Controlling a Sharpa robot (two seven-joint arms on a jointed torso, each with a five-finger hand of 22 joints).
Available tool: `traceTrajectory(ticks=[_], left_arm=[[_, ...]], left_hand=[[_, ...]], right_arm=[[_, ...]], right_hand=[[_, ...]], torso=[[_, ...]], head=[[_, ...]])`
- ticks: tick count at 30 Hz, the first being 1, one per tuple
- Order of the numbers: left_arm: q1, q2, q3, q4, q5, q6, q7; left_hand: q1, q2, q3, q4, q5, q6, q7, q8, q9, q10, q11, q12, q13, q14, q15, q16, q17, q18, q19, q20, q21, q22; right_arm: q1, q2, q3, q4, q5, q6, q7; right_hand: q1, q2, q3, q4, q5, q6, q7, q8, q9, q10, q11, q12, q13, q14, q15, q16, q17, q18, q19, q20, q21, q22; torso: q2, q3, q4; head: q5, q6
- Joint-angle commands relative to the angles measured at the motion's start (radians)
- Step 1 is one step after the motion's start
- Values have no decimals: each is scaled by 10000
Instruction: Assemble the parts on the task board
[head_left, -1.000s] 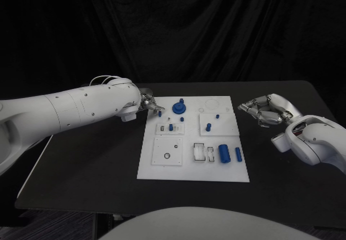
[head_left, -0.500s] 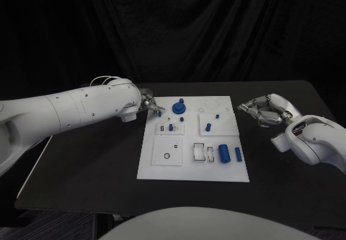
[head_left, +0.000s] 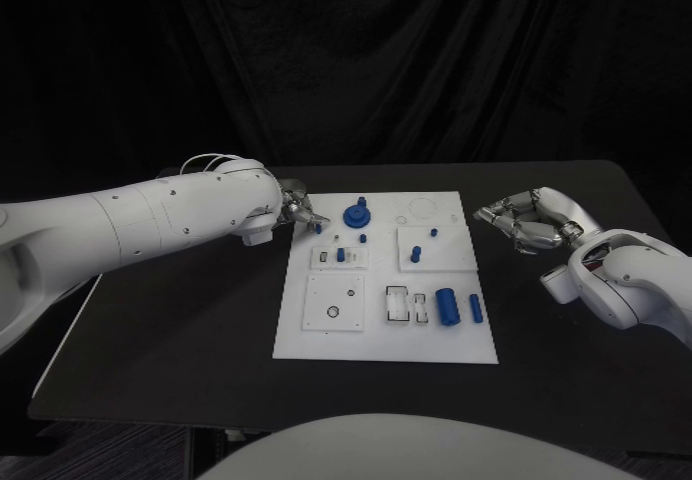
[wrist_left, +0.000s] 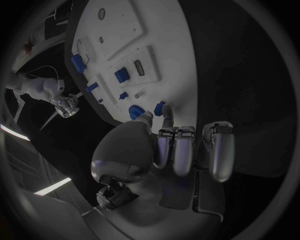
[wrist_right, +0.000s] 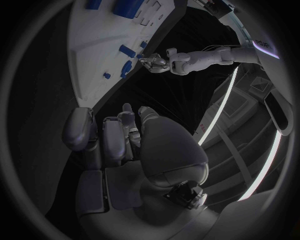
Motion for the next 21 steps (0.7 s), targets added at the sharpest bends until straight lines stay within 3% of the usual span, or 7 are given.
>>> traceTrajectory(ticks=[1, 4, 14, 21], left_arm=[[-27, 25, 8, -2, -2, 122, 178], [-32, 17, 8, 9, -2, 112, 190], [-42, -35, 8, 27, -2, 85, 294], [-45, -45, 8, 40, -2, 89, 383]], left_hand=[[113, 7, 20, -86, 141, -75, 1, -69, -33, 1076, 71, 36, 2629, 1050, 58, 66, 2633, 198, -7, 51, -38, 1372], [189, 13, 63, -158, 316, -53, 3, -136, -76, 1076, 72, 36, 2629, 1050, 65, 66, 2633, 203, -23, 61, -56, 1362], [492, -32, 481, -479, 1755, 7, -26, -430, -196, 1076, 53, 36, 2629, 1050, 55, 66, 2633, 210, -46, 59, -98, 1373], [717, -174, 1064, -777, 2207, 19, -51, -538, -205, 1076, 28, 36, 2629, 1050, 35, 66, 2633, 211, -50, 39, -112, 1388]], right_arm=[[-26, -1, 7, 2, -35, 80, -151], [-26, -2, 7, 3, -35, 89, -156], [-26, -1, 7, -2, -35, 112, -183], [-27, -1, 7, -1, -35, 130, -212]], right_hand=[[83, -23, 9, -19, 57, 64, 10, -42, -12, 47, -23, -7, -11, 21, -12, 8, -23, -55, -1, -7, -8, 1007], [122, -24, 29, -29, 91, 63, 9, -45, -12, 44, -26, -8, -19, 21, -15, 6, -30, -57, 5, -9, 2, 1014], [260, -44, 101, -41, 245, 65, 8, -57, -12, 24, -30, -19, -60, 23, -20, 7, -47, -55, 4, -16, -17, 1021], [334, -54, 147, -43, 343, 68, 9, -63, -12, -1, -30, -35, -97, 22, -21, 4, -61, -53, 0, -18, -34, 1023]], torso=[[0, -1, 1], [0, -2, -4], [3, -1, 0], [0, 1, 14]], head=[[2, 2], [2, 2], [17, 2], [33, 2]])
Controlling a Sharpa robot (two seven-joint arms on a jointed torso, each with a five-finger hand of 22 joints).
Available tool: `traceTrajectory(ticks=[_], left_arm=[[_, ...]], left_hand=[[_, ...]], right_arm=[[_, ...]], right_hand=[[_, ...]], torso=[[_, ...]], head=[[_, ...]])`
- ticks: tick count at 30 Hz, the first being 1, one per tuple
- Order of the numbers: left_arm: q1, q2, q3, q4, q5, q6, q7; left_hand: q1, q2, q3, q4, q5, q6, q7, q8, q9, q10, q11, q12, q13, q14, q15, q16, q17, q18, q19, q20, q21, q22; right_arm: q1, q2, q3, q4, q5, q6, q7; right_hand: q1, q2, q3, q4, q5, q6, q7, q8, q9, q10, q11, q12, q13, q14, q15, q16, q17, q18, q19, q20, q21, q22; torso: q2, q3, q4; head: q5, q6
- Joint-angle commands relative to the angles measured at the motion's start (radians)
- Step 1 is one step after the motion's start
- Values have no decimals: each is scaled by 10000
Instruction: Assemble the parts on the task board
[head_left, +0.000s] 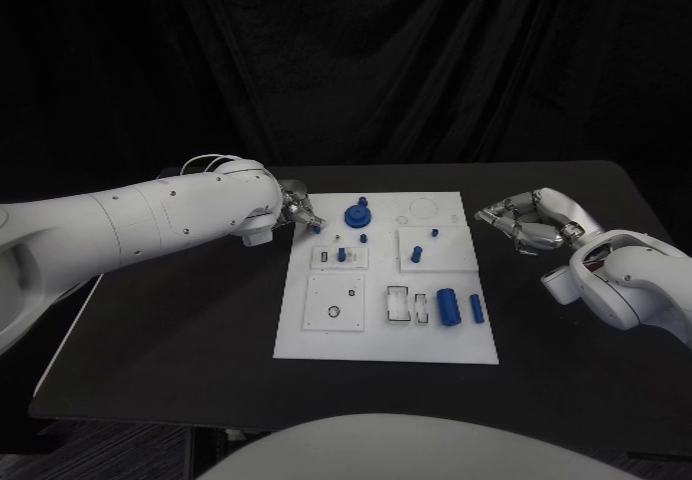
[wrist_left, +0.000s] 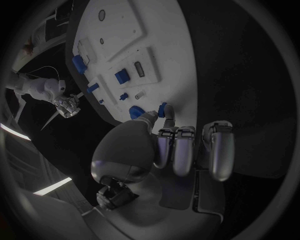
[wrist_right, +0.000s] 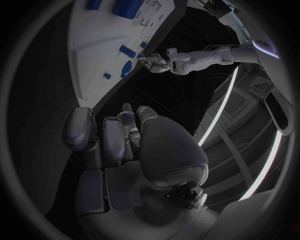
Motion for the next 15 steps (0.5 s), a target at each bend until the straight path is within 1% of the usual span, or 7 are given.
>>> traceTrajectory(ticks=[1, 4, 8, 9, 10, 14, 15], left_arm=[[-24, -2, 6, 30, -1, 73, 250], [-25, -17, 6, 48, -1, 78, 255], [-26, -56, 6, 80, -1, 73, 255], [-26, -79, 6, 101, -1, 73, 248], [-26, -103, 6, 123, -1, 75, 240], [-26, -244, 6, 263, -1, 30, 242], [-26, -266, 6, 289, -1, 7, 246]], left_hand=[[129, -86, 179, -96, 80, 20, -54, -49, -3, 1076, 28, 36, 2628, 1039, 23, 66, 2634, 121, -15, 2, -49, 1382], [207, -172, 510, -263, 137, 41, -62, -79, 6, 1076, 15, 36, 2628, 1039, 17, 66, 2634, 123, -19, -9, -58, 1386], [271, -321, 939, -483, 338, 94, -78, -94, 24, 1076, 1, 36, 2628, 1039, -1, 66, 2634, 123, -18, -21, -63, 1397], [281, -362, 1062, -540, 431, 107, -81, -98, 29, 1076, -3, 36, 2628, 1039, -6, 66, 2634, 123, -18, -26, -65, 1399], [244, -450, 1311, -620, 619, 139, -82, -100, 43, 1076, -6, 36, 2628, 1039, -10, 66, 2634, 122, -15, -32, -65, 1408], [165, -668, 1963, -833, 874, 210, -90, -95, 94, 1076, -18, 36, 2628, 1039, -24, 66, 2634, 121, -13, -42, -71, 1422], [163, -674, 1980, -840, 879, 213, -90, -94, 96, 1076, -18, 36, 2628, 1039, -23, 66, 2634, 121, -12, -43, -71, 1423]], right_arm=[[-26, -2, 7, 7, -35, 99, -173], [-27, -8, 7, 11, -35, 105, -187], [-27, -18, 7, 17, -35, 105, -204], [-27, -23, 7, 22, -35, 104, -211], [-27, -27, 7, 26, -35, 103, -215], [-27, -49, 7, 40, -35, 101, -239], [-27, -53, 7, 41, -35, 100, -242]], right_hand=[[109, 3, 76, -17, 93, 70, 9, -63, -11, -1, -30, -34, -16, 22, -21, 4, -16, -54, 4, -19, -25, 1030], [109, 3, 76, -17, 93, 70, 9, -63, -11, -1, -30, -34, -16, 22, -21, 4, -16, -54, 4, -19, -25, 1030], [137, 11, 102, -13, 137, 72, 9, -65, -11, -9, -30, -39, -29, 19, -22, -1, -28, -52, 1, -20, -37, 1030], [137, 11, 102, -13, 137, 72, 9, -65, -11, -9, -30, -39, -29, 19, -22, -1, -28, -52, 1, -20, -37, 1030], [137, 11, 102, -13, 137, 72, 9, -65, -11, -9, -30, -39, -29, 19, -22, -1, -28, -52, 1, -20, -37, 1030], [137, 11, 102, -13, 137, 72, 9, -65, -11, -9, -30, -39, -29, 19, -22, -1, -28, -52, 1, -20, -37, 1030], [137, 11, 102, -13, 137, 72, 9, -65, -11, -9, -30, -39, -29, 19, -22, -1, -28, -52, 1, -20, -37, 1030]], torso=[[-1, 4, 6], [-1, 0, -9], [2, -2, -4], [3, -2, -1], [0, -2, -1], [-1, 2, 0], [-2, 2, -1]], head=[[13, 2], [29, 2], [18, 2], [14, 2], [13, 2], [-19, 2], [-19, 2]])
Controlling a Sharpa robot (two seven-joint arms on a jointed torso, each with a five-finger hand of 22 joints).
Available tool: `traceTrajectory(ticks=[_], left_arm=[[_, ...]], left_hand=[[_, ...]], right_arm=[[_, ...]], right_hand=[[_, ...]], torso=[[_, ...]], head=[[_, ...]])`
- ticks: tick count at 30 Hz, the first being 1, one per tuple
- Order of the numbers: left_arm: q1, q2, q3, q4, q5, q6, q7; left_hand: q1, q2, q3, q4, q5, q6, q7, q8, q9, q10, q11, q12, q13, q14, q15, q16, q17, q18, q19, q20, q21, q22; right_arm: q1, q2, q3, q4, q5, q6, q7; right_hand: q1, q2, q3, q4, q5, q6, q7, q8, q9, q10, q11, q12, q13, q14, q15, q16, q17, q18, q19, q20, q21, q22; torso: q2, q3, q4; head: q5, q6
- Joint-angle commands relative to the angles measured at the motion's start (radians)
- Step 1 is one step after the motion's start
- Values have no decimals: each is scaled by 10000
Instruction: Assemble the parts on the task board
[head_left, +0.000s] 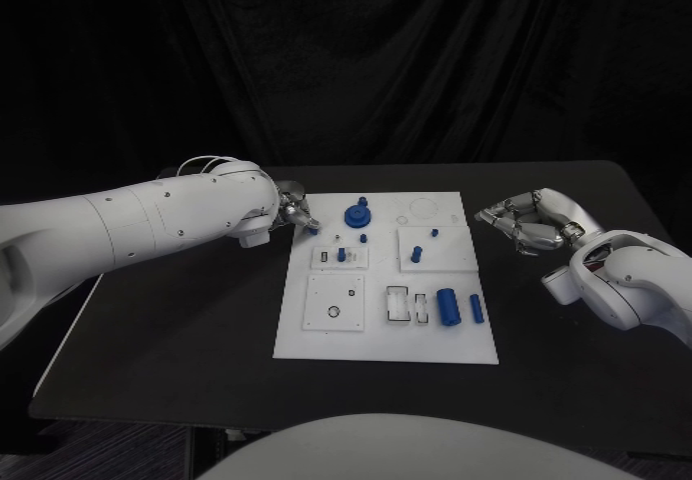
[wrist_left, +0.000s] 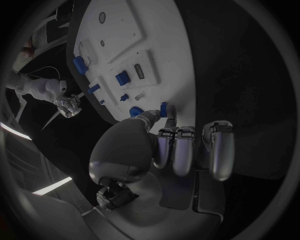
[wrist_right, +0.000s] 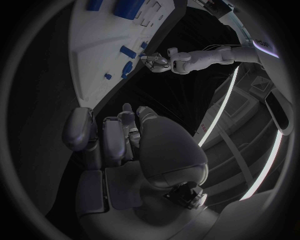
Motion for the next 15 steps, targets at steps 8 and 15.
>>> traceTrajectory(ticks=[8, 15], left_arm=[[-18, -335, 8, 476, 1, -340, 169], [-12, -927, 8, 1357, 81, -784, 64]], left_hand=[[-277, -481, 1314, -528, 98, 230, -56, -1, 134, 1076, -41, 36, 2629, 1039, -42, 66, 2633, 122, 0, -61, -67, 1455], [-450, -572, 1608, -605, 31, 340, -70, 6, 127, 1076, -53, 36, 2629, 1039, -52, 66, 2633, 122, 7, -68, -70, 1464]], right_arm=[[-26, -42, 7, 22, -35, 83, -213], [-26, -68, 7, 19, -35, 76, -247]], right_hand=[[110, -26, 58, -11, 86, 71, 10, -67, -11, -19, -30, -46, -26, 17, -22, -5, -24, -50, -4, -20, -49, 1028], [117, -22, 66, -8, 99, 71, 11, -68, -11, -30, -29, -54, -41, 9, -21, -20, -47, -46, -11, -20, -67, 1023]], torso=[[-2, 9, -3], [-1, -1, 11]], head=[[6, 2], [-25, 2]])
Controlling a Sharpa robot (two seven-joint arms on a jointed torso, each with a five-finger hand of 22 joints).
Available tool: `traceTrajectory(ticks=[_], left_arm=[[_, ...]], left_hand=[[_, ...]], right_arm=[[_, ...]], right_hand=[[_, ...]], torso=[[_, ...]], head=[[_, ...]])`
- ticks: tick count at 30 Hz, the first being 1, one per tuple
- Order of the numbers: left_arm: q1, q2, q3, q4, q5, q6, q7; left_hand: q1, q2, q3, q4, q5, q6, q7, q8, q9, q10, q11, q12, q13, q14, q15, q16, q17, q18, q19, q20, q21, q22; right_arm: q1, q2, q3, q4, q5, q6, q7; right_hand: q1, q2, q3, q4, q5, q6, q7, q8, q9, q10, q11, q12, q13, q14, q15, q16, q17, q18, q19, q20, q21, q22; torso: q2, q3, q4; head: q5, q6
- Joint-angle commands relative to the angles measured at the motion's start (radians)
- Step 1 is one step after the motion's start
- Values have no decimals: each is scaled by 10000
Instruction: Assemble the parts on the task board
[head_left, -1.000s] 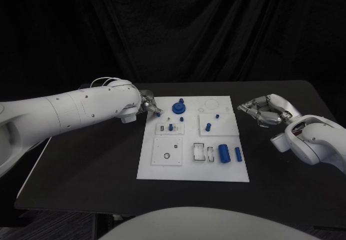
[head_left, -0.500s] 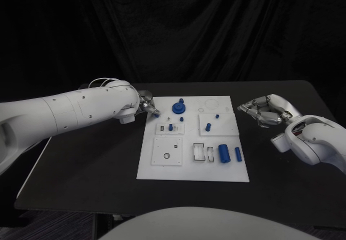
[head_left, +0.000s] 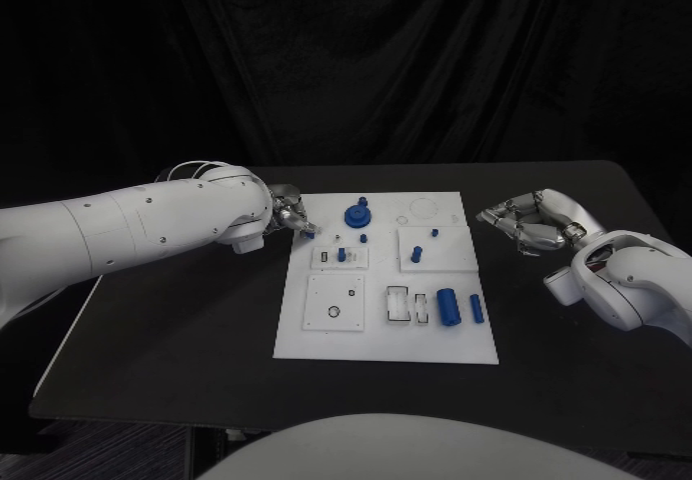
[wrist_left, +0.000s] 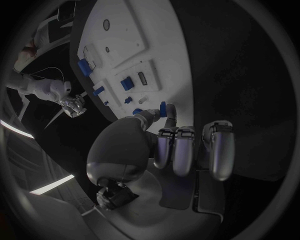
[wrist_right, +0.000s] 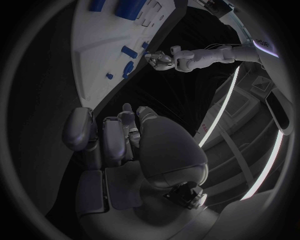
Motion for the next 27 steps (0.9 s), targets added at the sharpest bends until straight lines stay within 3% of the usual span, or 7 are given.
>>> traceTrajectory(ticks=[1, 9, 17, 27], left_arm=[[-8, -280, 8, 463, 165, -480, 19], [14, -1075, 7, 1659, 970, -593, -301], [15, -1360, 6, 2376, 1135, -746, -287], [-15, -1122, 6, 2243, 1166, -725, -237]], left_hand=[[-47, -91, 705, -598, -105, 109, -51, 3, 0, 1076, -55, 36, 2629, 1039, -54, 66, 2633, 125, 3, -73, -77, 1462], [-396, -160, 1056, -578, -1161, 227, -69, -39, -46, 1076, -67, 36, 2629, 1039, -66, 66, 2633, 121, 19, -82, -84, 1486], [-552, -120, 1005, -442, -1329, 270, -66, -49, -67, 1076, -65, 36, 2629, 1039, -66, 66, 2633, 124, 13, -85, -99, 1481], [-584, -53, 1011, -385, -1337, 233, -57, -77, -81, 1076, -62, 36, 2629, 1039, -66, 66, 2633, 152, -58, -86, -179, 1408]], right_arm=[[-26, -32, 7, 19, -35, 59, -188], [-24, -98, 7, 31, -35, 28, -272], [-25, -82, 6, 24, -35, 49, -289], [-26, -124, 6, 54, -35, 47, -267]], right_hand=[[113, -18, 67, -8, 30, 71, 11, -69, -11, -30, -29, -53, -21, 9, -21, -21, -24, -46, -10, -20, -67, 1024], [116, -18, 70, -7, 35, 72, 11, -69, -11, -34, -29, -56, -26, 8, -21, -22, -26, -48, -6, -20, -57, 1028], [151, -34, 88, -18, 58, 75, 8, -69, -10, -47, -31, -65, -44, 5, -21, -25, -34, -47, -8, -20, -64, 1029], [180, -45, 106, -19, 85, 76, 11, -71, -9, -70, -30, -82, -75, 2, -22, -29, -42, -45, -13, -21, -77, 1028]], torso=[[0, -5, 18], [0, -7, 10], [-12, 3, 5], [-3, -16, 11]], head=[[-45, 2], [-31, 2], [18, 2], [-10, 2]])
